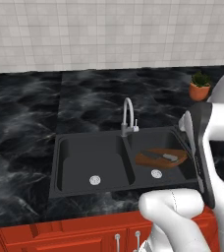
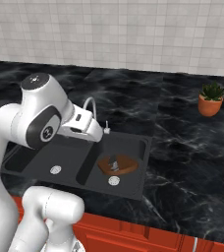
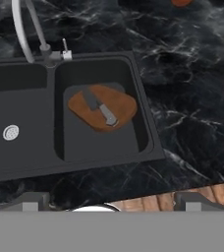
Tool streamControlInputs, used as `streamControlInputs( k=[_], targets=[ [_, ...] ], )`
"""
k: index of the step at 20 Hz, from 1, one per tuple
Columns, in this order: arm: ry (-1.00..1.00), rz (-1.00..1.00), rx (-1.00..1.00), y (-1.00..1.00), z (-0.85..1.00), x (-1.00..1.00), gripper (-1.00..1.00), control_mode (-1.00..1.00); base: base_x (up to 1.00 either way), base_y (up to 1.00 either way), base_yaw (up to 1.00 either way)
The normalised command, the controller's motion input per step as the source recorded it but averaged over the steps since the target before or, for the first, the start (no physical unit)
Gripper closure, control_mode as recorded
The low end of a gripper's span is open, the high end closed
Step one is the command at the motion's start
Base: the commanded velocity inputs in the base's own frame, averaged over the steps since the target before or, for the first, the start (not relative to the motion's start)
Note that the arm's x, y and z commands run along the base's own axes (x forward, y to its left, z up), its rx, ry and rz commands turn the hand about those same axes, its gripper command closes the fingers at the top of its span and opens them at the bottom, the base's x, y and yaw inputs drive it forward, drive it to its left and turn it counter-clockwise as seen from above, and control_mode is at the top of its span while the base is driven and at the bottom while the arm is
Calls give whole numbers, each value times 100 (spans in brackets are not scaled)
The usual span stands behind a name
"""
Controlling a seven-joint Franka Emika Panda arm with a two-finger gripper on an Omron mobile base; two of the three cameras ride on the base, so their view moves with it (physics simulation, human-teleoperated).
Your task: Move the cutting board and knife to the sink. Then move spray from the cabinet to the counter.
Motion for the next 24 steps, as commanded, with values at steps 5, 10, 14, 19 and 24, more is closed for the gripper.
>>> streamControlInputs(
  k=[5,10,14,19,24],
  targets=[
    [0,-2,0,0,0,-4,-100,-100,0,0,0],
    [0,0,0,0,0,0,-100,100,-56,0,-1],
    [0,0,0,0,0,0,-100,100,-100,0,-4],
    [0,0,0,0,0,0,-100,100,-100,9,-1],
    [0,0,0,0,0,0,-100,100,-65,46,28]
  ],
)
